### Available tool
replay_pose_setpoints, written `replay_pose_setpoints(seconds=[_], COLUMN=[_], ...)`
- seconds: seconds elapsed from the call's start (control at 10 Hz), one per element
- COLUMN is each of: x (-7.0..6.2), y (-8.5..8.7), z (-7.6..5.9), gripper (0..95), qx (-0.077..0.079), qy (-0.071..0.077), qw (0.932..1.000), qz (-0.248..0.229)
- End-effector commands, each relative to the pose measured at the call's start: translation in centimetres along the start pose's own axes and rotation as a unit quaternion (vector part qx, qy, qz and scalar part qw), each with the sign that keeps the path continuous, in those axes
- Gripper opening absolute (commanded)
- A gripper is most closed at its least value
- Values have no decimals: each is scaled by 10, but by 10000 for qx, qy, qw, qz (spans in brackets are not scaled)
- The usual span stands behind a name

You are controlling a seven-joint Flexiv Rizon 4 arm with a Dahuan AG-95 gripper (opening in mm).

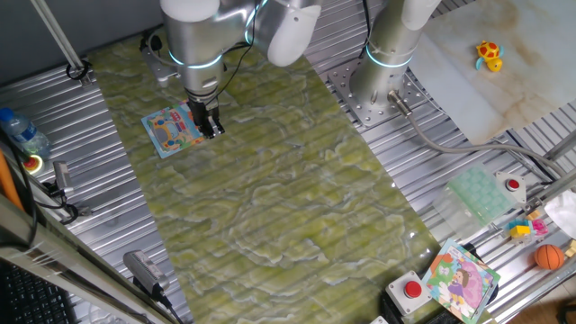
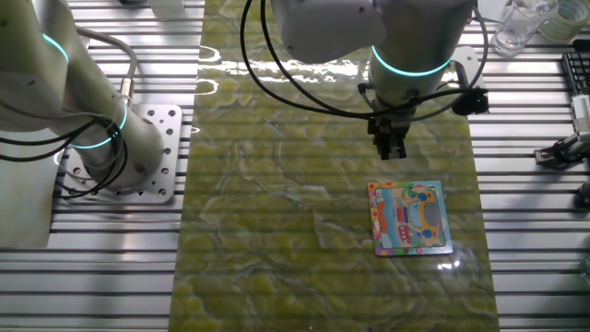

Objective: Assemble one piece of a puzzle

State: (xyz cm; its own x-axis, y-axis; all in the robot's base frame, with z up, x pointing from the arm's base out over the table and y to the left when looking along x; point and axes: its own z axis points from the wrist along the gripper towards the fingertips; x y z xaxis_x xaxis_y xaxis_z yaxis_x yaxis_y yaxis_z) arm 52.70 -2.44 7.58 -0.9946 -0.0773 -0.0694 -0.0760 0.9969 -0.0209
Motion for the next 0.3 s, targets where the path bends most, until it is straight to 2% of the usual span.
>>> replay_pose_setpoints(seconds=[0.1,0.3], x=[0,0], y=[0,0], z=[0,0], gripper=[0,0], qx=[-1,-4], qy=[7,17], qw=[10000,10000], qz=[-6,-16])
